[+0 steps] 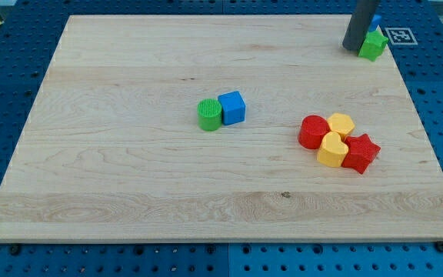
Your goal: Push the blue cube towards the bottom of the green star
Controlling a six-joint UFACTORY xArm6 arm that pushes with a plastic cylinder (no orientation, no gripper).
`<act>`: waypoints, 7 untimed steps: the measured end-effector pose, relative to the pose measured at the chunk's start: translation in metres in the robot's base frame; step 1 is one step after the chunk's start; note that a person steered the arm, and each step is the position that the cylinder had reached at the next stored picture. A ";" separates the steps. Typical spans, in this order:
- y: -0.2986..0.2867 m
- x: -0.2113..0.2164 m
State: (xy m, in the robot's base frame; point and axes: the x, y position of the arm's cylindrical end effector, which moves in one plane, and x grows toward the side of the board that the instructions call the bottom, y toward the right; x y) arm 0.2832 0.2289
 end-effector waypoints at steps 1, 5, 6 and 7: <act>0.005 0.000; -0.197 0.053; -0.250 0.092; -0.258 0.122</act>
State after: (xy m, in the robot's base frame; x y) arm 0.4050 -0.0290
